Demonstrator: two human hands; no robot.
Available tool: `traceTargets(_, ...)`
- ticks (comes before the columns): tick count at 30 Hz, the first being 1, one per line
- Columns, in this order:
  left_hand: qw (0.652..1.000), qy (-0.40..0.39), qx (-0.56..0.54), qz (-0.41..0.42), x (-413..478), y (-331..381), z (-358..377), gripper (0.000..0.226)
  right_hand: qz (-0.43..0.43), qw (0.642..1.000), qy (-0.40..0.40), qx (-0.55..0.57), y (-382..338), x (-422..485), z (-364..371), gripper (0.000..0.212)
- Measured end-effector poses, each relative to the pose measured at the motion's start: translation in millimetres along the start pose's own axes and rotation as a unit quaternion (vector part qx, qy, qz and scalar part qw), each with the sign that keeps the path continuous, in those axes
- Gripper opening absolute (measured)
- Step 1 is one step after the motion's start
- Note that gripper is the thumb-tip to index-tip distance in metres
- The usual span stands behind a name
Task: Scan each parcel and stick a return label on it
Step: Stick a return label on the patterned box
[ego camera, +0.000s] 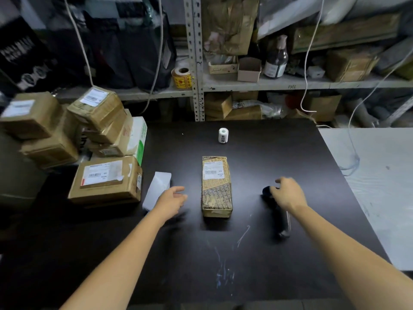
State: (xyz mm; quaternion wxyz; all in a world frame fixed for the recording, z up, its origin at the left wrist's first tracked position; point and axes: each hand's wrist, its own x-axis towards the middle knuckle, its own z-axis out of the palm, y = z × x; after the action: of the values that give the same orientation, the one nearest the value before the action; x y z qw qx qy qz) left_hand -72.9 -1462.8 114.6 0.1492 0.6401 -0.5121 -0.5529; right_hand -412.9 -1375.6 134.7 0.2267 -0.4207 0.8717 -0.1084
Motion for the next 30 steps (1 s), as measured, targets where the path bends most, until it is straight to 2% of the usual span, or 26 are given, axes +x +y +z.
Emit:
traceTargets(6, 0.984, 0.122, 0.128, 0.030, -10, -37, -91, 0.029, -0.115, 0.990, -0.059, 0.055, -128, -30, 36, 0.037)
traceTargets(9, 0.978, 0.138, 0.157, 0.004, -8, -60, -119, 0.027, -0.191, 0.974, -0.103, 0.057, -190, -52, 72, 0.037)
traceTargets(11, 0.979, 0.122, 0.160, 0.000, -3, -74, -126, 0.029, -0.225, 0.967, -0.118, 0.033, -220, -63, 99, 0.035)
traceTargets(15, 0.984, 0.074, 0.159, 0.027, 11, -89, -116, 0.034, -0.179, 0.966, -0.185, -0.018, -249, -67, 152, 0.028)
traceTargets(18, 0.985, 0.056, 0.157, 0.050, 24, -95, -107, 0.024, -0.124, 0.967, -0.223, 0.002, -253, -61, 180, 0.030)
traceTargets(20, 0.985, 0.066, 0.151, 0.058, 29, -97, -104, 0.015, -0.101, 0.970, -0.215, 0.046, -253, -56, 191, 0.022)
traceTargets(23, 0.988, 0.084, 0.111, 0.069, 33, -94, -105, 0.007, -0.069, 0.960, -0.195, 0.189, -255, -49, 192, 0.013)
traceTargets(26, 0.994, 0.045, 0.059, 0.077, 36, -91, -109, 0.014, -0.044, 0.937, -0.183, 0.295, -264, -47, 181, 0.013)
traceTargets(28, 0.997, 0.031, 0.028, 0.071, 39, -89, -111, 0.014, -0.041, 0.935, -0.168, 0.308, -270, -45, 174, 0.016)
traceTargets(30, 0.997, 0.036, 0.008, 0.062, 41, -87, -112, 0.012, -0.058, 0.950, -0.140, 0.273, -274, -41, 168, 0.016)
